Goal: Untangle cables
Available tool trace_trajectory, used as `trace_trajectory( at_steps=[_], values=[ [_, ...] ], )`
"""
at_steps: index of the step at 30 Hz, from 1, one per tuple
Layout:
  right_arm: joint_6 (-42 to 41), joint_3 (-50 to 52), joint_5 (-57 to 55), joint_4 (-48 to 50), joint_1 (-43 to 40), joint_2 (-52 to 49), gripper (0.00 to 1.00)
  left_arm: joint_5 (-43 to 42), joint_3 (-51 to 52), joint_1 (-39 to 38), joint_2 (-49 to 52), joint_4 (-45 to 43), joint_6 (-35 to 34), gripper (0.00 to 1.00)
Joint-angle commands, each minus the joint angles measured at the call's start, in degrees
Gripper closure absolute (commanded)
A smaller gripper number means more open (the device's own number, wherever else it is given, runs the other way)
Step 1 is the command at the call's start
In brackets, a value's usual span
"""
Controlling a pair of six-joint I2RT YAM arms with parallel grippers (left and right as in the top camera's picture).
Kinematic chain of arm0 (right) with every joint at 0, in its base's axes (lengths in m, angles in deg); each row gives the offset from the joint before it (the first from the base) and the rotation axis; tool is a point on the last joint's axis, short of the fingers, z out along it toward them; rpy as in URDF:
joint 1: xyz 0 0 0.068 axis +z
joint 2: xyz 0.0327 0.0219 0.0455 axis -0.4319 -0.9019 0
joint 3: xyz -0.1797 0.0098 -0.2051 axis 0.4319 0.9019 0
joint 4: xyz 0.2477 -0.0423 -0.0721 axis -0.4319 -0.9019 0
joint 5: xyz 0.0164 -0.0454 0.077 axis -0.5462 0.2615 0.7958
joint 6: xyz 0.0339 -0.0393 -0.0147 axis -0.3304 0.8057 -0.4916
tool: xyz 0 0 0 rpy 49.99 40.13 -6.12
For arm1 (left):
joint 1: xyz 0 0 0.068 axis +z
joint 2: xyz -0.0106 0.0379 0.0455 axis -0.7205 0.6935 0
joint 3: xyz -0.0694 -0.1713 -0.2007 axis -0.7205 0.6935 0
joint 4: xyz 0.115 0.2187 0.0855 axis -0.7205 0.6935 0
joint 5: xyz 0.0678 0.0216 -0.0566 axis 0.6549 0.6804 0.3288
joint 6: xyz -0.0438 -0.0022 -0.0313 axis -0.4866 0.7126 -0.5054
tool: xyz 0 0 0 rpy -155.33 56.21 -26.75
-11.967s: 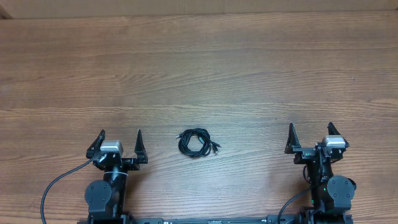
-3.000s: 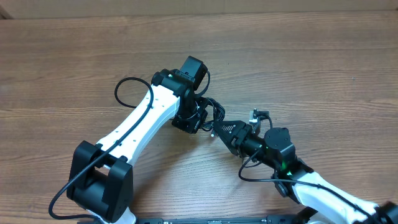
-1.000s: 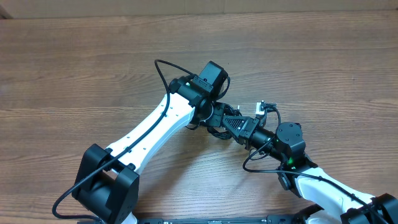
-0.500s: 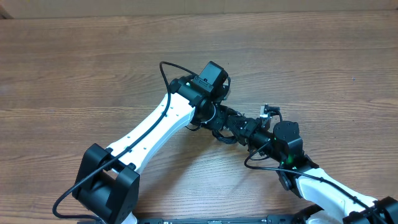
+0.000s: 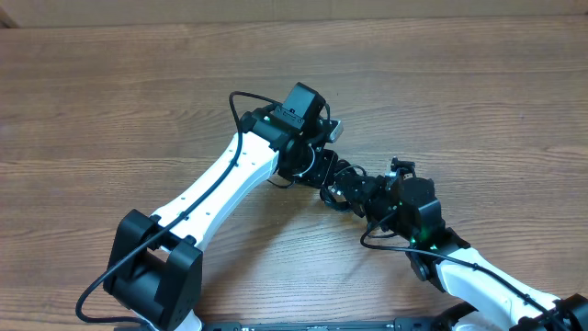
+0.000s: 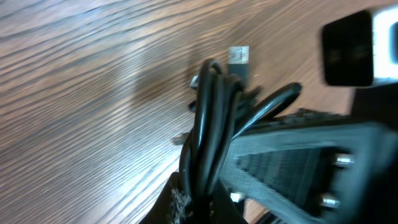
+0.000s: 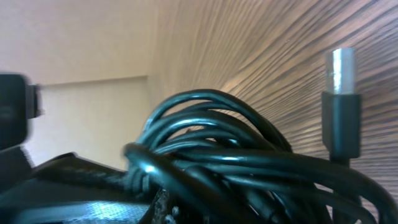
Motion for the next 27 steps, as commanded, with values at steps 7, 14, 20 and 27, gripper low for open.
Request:
trace_trajectory(
  at_steps=[7, 14, 20, 27],
  values=[
    [1.9, 0.7, -10.2, -2.3, 2.1, -1.2, 0.9, -17.7, -1.0, -0.1, -1.4, -3.6, 1.2, 0.96],
    [7.9, 0.7, -6.5, 0.6, 1.6, -1.0, 0.44, -11.3, -1.0, 1.9, -1.4, -11.6, -20.0, 0.96],
    [13.9, 0.7, 0.8, 0.1, -3.8, 1.0, 0.0, -7.3, -1.0, 9.8, -1.4, -8.7, -35.0, 0.96],
    [13.9, 0.7, 8.9, 0.0, -11.9, 2.4, 0.0, -7.8, -1.0, 19.2, -1.4, -1.1, -56.1, 0.96]
  ],
)
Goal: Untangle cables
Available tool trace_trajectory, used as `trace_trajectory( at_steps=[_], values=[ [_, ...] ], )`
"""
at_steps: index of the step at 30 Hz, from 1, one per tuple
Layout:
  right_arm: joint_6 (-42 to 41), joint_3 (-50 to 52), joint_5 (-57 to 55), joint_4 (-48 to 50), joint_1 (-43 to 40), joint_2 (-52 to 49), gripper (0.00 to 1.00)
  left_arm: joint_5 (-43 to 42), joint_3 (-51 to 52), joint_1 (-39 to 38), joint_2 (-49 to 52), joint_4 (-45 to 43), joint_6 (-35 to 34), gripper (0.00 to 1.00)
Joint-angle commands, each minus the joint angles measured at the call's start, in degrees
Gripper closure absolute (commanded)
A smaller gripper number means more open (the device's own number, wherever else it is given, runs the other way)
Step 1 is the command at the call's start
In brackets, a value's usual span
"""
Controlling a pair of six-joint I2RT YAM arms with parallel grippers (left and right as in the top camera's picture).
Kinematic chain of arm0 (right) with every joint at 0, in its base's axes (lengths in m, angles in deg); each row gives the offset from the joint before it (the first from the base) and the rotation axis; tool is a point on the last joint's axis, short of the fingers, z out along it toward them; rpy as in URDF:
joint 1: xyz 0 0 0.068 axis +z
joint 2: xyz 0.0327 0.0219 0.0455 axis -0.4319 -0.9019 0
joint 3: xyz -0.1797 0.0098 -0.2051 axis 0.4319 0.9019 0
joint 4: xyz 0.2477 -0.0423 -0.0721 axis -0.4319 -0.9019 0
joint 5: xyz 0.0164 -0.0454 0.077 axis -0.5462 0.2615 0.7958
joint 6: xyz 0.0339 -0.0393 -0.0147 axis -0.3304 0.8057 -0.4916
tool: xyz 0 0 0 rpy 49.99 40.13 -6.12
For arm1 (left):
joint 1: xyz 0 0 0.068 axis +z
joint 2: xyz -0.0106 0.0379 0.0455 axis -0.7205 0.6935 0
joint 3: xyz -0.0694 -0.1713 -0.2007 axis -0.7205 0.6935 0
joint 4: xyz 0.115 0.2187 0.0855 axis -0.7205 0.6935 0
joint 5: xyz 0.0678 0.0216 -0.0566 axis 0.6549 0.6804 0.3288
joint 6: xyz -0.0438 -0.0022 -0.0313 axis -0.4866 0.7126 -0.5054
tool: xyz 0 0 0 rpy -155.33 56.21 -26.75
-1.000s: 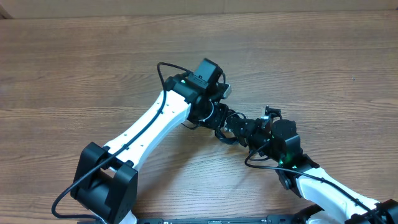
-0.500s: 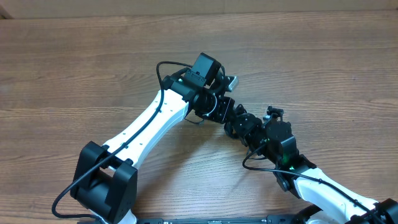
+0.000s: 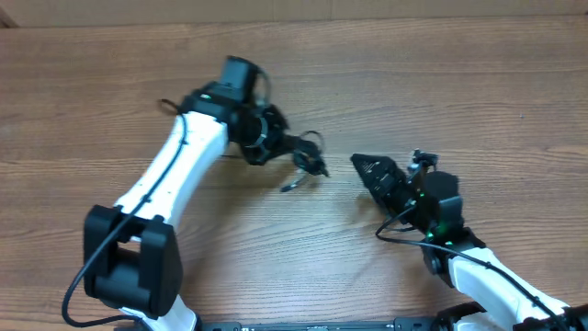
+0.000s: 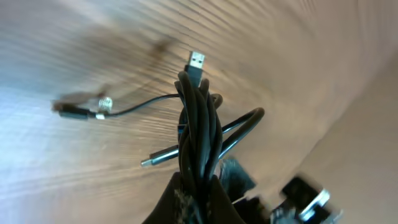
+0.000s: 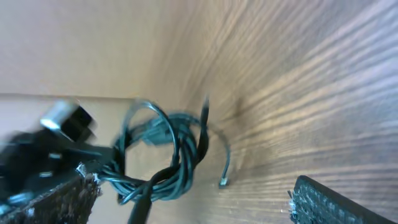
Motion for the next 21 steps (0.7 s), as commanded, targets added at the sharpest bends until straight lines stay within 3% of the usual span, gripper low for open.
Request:
trace_trajectory(
  at_steps=[1, 3, 6, 9, 15, 18, 21],
  values=[
    [1.6, 0.3, 6.2, 0.2, -2.0, 0.9, 0.0, -2.1, -1.1, 3.1, -1.6, 1.7, -13.6, 0.96],
    [1.5, 0.3, 7.5, 0.0, -1.7, 0.9, 0.0, -4.7, -1.1, 4.0, -1.6, 3.3, -15.7, 0.96],
    [1.0, 0.3, 9.5, 0.0, 0.0, 0.9, 0.0, -7.3, -1.1, 4.2, -1.6, 7.4, -24.5, 0.96],
    [-0.6, 0.3, 9.8, 0.0, 3.4, 0.9, 0.0, -7.3, -1.1, 3.8, -1.6, 10.4, -30.9, 0.85],
    [0.7, 0.3, 4.3, 0.0, 11.9, 0.9, 0.2, -7.5, -1.1, 3.7, -1.6, 13.7, -36.5, 0.94],
    [0.6, 0.3, 0.3, 0.0, 15.1, 0.9, 0.36, -7.5, -1.1, 3.6, -1.6, 15.3, -38.9, 0.95],
    [0.6, 0.3, -3.1, 0.0, 17.6, 0.9, 0.38, -7.6, -1.1, 3.2, -1.6, 15.5, -38.8, 0.95]
  ],
)
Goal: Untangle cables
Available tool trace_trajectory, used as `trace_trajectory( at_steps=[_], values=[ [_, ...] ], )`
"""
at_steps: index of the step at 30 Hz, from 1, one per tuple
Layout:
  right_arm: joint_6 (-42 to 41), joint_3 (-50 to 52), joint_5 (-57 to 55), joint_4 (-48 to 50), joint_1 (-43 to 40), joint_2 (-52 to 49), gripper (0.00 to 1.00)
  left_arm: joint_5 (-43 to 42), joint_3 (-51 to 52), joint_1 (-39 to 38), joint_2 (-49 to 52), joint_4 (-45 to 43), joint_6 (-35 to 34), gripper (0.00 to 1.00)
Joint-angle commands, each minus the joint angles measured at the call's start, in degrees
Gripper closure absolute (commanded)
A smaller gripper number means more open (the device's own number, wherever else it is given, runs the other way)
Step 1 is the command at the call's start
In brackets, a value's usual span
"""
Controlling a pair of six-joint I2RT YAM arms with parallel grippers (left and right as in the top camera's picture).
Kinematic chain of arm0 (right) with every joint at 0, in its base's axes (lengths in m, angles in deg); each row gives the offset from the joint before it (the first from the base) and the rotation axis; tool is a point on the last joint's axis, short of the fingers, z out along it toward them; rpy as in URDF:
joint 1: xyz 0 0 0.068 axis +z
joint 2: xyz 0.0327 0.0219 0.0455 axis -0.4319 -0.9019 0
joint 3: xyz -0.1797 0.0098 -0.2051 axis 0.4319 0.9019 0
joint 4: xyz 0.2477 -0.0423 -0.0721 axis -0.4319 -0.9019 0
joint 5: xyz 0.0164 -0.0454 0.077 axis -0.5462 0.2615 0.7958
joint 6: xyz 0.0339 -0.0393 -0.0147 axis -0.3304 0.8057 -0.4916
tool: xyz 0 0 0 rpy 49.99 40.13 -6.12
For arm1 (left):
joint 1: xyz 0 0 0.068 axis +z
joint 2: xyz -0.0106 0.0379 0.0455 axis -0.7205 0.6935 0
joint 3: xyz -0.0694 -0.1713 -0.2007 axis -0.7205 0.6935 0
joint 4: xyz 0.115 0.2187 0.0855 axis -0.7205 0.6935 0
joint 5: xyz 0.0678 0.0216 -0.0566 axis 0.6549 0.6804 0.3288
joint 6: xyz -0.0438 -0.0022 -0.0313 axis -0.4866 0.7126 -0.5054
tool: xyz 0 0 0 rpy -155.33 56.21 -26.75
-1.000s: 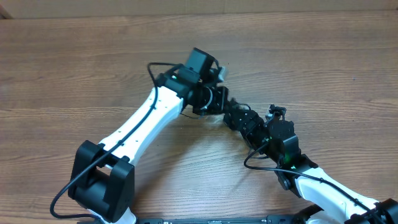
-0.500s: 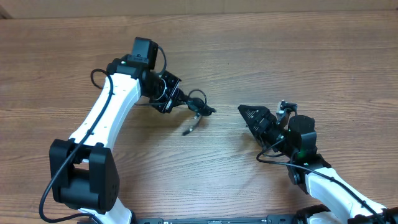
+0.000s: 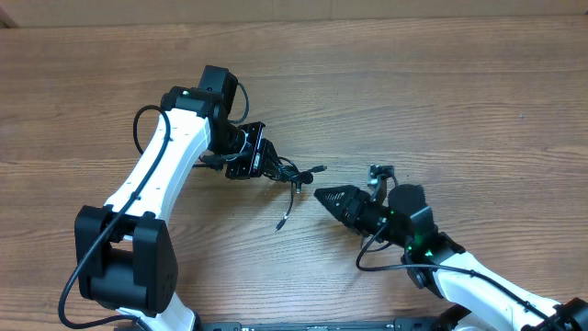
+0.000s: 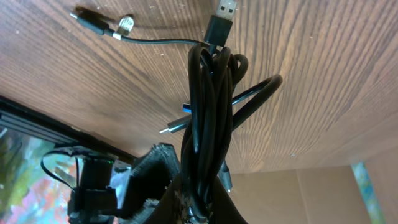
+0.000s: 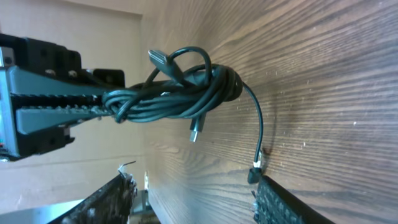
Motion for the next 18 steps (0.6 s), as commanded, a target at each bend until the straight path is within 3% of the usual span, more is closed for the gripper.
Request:
trace_trajectory(
  at_steps=[1, 8, 18],
  values=[
    [0.5, 0.2, -6.7, 0.4, 2.9, 0.8, 0.38, -2.0, -1.1, -0.8, -1.6, 0.5, -3.4, 0.96],
    [-0.4, 0.2, -14.0, 0.5, 6.9, -0.2, 0.39, -2.0, -1.1, -2.8, -1.6, 1.2, -6.4, 0.96],
    [-5.7, 0.2, -15.0, 2.8, 7.9, -3.0, 0.55, -4.4, -1.1, -5.8, -1.6, 1.2, -6.8, 0.96]
  ],
)
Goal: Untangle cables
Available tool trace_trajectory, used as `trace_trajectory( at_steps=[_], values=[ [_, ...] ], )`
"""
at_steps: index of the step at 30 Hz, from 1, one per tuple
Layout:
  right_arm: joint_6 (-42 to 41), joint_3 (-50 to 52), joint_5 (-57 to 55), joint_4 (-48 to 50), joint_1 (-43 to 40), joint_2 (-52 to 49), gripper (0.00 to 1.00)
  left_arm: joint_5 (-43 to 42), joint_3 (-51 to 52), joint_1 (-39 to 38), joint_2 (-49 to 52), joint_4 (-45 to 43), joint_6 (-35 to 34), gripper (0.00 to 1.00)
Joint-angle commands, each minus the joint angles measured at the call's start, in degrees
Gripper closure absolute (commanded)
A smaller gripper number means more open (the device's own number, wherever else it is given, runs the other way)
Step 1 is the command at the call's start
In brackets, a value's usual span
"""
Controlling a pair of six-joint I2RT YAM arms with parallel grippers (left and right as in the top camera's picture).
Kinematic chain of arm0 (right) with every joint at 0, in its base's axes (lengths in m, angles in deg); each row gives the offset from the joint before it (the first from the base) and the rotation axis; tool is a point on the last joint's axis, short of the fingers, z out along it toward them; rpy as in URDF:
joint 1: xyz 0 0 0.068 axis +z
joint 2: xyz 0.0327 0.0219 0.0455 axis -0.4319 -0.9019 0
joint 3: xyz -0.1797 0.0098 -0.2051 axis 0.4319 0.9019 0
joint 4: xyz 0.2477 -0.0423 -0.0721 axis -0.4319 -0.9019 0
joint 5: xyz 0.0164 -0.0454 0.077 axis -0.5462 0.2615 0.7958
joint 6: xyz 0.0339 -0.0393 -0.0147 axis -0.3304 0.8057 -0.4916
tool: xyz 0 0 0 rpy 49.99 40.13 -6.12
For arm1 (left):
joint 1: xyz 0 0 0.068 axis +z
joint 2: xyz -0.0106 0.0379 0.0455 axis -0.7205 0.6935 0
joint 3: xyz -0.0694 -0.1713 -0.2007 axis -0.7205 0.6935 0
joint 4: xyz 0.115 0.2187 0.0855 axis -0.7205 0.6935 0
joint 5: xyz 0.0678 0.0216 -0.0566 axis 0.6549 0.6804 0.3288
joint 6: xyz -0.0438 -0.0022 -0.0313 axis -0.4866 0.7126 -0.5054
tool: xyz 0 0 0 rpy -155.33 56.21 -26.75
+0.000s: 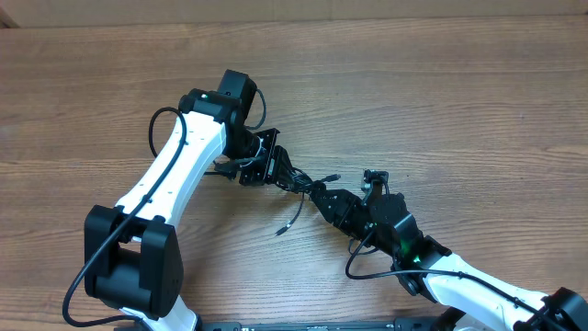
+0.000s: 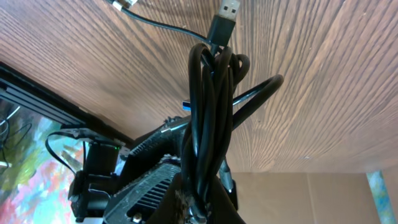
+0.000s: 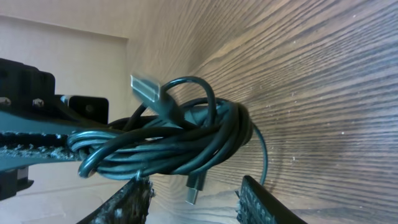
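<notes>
A tangled bundle of black cables (image 1: 292, 177) hangs over the wooden table, with my left gripper (image 1: 265, 165) shut on one end. In the left wrist view the bundle (image 2: 208, 112) rises from the gripper (image 2: 200, 205), topped by a USB plug (image 2: 225, 12). My right gripper (image 1: 319, 196) points up-left at the bundle and is open. In the right wrist view the bundle (image 3: 168, 146) lies just above the open gripper (image 3: 196, 202), with a small plug (image 3: 196, 190) dangling between the fingers (image 3: 261, 199). A thin cable (image 1: 292, 219) trails down to the table.
The wooden table (image 1: 441, 101) stretches around both arms. A cardboard wall runs along the table's far edge (image 1: 294, 11). The left arm's own black cable (image 1: 161, 124) loops beside its wrist.
My right gripper has moved up-left, and its open fingers now sit just under the bundle. The left gripper, still shut on the bundle, has shifted a little to the right.
At first both grippers were close together at the bundle in the middle of the table. Then the left gripper held the bundle off to the left and the right gripper was open and apart. After that the thin cable hung loose, and now the right gripper is at the bundle.
</notes>
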Motion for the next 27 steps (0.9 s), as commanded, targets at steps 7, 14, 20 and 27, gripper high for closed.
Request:
trace_trajectory(
  at_steps=[7, 14, 20, 27],
  values=[
    [-5.2, 0.2, -1.1, 0.7, 1.4, -1.0, 0.62, -3.7, -1.1, -4.6, -1.6, 0.3, -5.1, 0.96],
    [-5.0, 0.2, -3.0, -1.3, 1.2, -1.2, 0.96, -5.2, -1.1, -6.1, -1.6, -1.4, -2.1, 0.96],
    [1.0, 0.2, 11.2, -1.4, 1.2, -1.2, 0.96, 1.1, -1.1, -2.6, -1.6, -8.3, 15.3, 0.96],
    [7.3, 0.2, 26.4, -7.2, 1.2, -1.2, 0.96, 7.0, -1.1, 1.8, -1.6, -13.6, 28.1, 0.96]
  ],
)
